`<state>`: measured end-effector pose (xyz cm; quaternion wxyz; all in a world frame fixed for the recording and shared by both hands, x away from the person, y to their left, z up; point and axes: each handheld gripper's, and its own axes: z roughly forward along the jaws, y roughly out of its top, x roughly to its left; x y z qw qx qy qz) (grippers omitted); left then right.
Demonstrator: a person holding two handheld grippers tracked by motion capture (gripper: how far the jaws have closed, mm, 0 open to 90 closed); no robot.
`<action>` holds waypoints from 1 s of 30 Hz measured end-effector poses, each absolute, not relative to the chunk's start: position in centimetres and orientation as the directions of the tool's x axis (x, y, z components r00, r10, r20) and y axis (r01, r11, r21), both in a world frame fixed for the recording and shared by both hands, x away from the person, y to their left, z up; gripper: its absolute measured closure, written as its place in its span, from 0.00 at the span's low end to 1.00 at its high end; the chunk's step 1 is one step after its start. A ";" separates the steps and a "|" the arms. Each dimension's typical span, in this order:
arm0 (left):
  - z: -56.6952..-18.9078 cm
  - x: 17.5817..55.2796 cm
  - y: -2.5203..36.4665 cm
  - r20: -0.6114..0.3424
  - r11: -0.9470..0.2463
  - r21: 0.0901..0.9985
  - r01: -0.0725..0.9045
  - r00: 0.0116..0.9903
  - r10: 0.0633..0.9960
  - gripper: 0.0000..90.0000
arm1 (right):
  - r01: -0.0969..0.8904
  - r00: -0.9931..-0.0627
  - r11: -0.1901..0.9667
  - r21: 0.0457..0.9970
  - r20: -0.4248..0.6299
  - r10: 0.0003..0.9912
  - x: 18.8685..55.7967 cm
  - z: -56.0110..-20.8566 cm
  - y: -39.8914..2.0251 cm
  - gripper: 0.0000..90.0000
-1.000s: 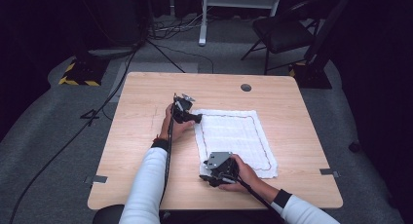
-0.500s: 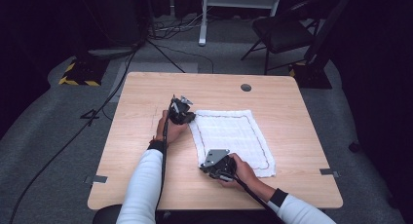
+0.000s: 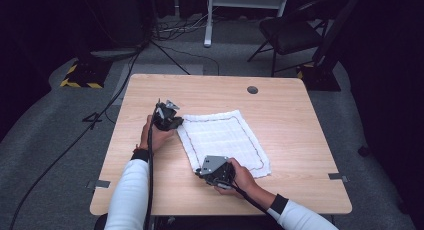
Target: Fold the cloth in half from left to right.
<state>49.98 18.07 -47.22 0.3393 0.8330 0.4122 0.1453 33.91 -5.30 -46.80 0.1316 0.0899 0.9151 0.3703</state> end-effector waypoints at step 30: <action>-43.8 50.4 13.8 -0.002 -0.394 0.794 0.463 0.650 0.760 0.93 | 0.136 -0.910 0.597 0.790 -0.139 0.391 35.0 -42.9 -11.7 0.95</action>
